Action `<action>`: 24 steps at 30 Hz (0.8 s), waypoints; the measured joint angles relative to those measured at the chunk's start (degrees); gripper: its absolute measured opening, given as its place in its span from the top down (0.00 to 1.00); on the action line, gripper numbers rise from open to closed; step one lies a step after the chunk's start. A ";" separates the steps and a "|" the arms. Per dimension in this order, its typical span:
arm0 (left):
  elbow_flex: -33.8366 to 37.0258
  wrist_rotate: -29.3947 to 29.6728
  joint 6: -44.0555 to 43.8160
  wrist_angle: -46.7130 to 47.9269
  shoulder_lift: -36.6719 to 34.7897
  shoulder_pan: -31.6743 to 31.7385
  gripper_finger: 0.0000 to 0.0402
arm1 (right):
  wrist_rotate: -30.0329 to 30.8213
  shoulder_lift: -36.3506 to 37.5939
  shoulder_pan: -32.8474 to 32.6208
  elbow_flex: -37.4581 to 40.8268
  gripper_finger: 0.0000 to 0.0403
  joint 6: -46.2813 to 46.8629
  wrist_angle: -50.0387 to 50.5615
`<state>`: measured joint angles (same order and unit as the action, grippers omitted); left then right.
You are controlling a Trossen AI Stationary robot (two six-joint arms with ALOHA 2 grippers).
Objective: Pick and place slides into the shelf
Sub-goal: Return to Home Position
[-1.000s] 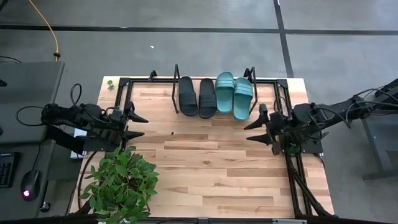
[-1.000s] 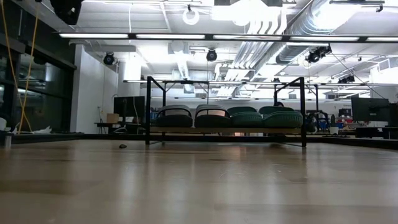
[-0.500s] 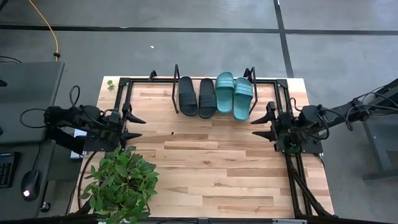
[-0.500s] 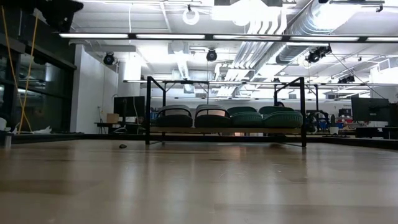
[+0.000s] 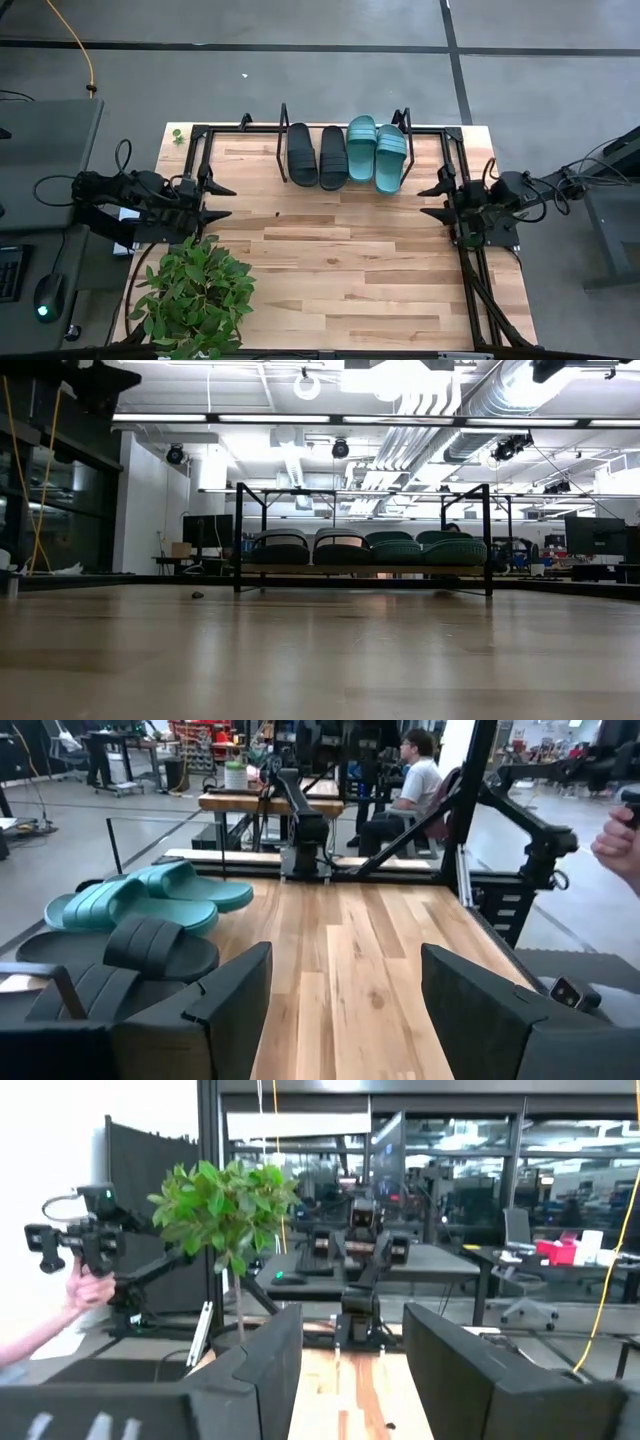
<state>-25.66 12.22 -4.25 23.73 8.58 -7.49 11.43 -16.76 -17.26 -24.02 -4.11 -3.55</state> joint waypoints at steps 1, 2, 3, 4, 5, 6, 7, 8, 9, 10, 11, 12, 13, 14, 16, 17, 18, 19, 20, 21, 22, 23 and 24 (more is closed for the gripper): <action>0.27 0.13 0.04 0.04 0.03 0.00 0.41 | 0.01 0.88 0.00 0.16 0.59 0.01 0.14; 0.49 0.19 0.04 -0.14 0.04 0.00 0.41 | 0.01 1.68 0.00 0.32 0.59 -0.01 0.61; 0.83 0.21 0.06 -0.52 0.00 0.00 0.41 | -0.01 2.45 0.00 0.57 0.59 0.04 1.13; 1.16 0.31 0.12 -0.74 -0.02 0.00 0.41 | -0.01 3.18 0.00 0.60 0.59 0.08 2.25; 1.44 0.64 0.14 -0.83 0.00 0.00 0.41 | -0.03 3.78 0.00 0.60 0.59 0.12 2.79; 1.67 0.86 0.16 -0.90 0.02 0.00 0.41 | -0.03 4.41 0.00 0.60 0.59 0.17 3.53; 1.81 0.89 0.15 -1.20 0.02 0.02 0.41 | -0.04 4.99 0.00 0.60 0.59 0.17 4.40; 1.83 0.89 0.15 -1.35 0.02 0.02 0.41 | -0.10 5.49 0.00 0.60 0.59 0.17 5.15; 1.85 0.89 0.15 -1.42 0.02 0.02 0.41 | -0.41 5.89 0.00 0.60 0.59 0.18 5.84; 1.85 0.88 0.11 -1.40 0.02 0.02 0.41 | -0.72 6.18 0.00 0.60 0.59 0.18 6.48; 1.86 0.86 -0.03 -1.38 0.02 0.02 0.41 | -1.02 6.37 0.00 0.60 0.59 0.19 6.83; 1.87 0.75 -0.03 -1.38 0.02 0.02 0.41 | -1.19 6.41 0.00 0.60 0.59 0.19 7.04; 1.96 0.56 -0.05 -1.48 0.02 0.00 0.41 | -1.29 6.41 0.00 0.60 0.59 0.19 7.21; 2.39 0.43 -0.03 -2.04 0.00 0.00 0.41 | -1.38 6.39 0.00 0.60 0.59 0.19 7.43; 4.07 0.41 -0.01 -3.93 -0.02 0.00 0.41 | -1.39 6.37 0.00 0.62 0.59 0.17 7.64; 4.88 0.42 0.14 -4.91 0.02 0.00 0.41 | -1.37 6.37 0.00 1.13 0.59 0.03 6.56; 5.60 0.45 0.52 -6.24 0.04 0.02 0.41 | -1.38 6.50 0.00 2.03 0.59 -0.50 5.24; 6.11 0.40 0.80 -7.47 0.04 0.02 0.41 | -1.38 6.77 0.00 3.17 0.59 -1.23 4.06; 6.36 0.38 1.01 -8.12 0.04 0.01 0.41 | -1.33 6.98 0.00 4.40 0.59 -2.11 2.59; 6.39 0.36 1.24 -8.17 0.02 0.02 0.41 | -0.83 7.13 0.00 5.51 0.59 -2.66 0.98; 6.35 0.34 1.46 -8.13 0.02 0.00 0.41 | 0.32 7.44 0.00 6.55 0.59 -3.44 -0.66; 6.26 0.32 1.80 -8.09 -0.15 0.02 0.41 | 1.81 7.91 0.00 7.49 0.59 -3.71 -1.83; 6.24 0.24 2.30 -8.09 -0.29 0.00 0.41 | 3.45 8.42 0.00 8.20 0.59 -3.75 -2.29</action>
<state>-19.42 12.45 -1.95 15.64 8.28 -7.49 14.88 -8.34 -17.26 -15.82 -7.86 -5.84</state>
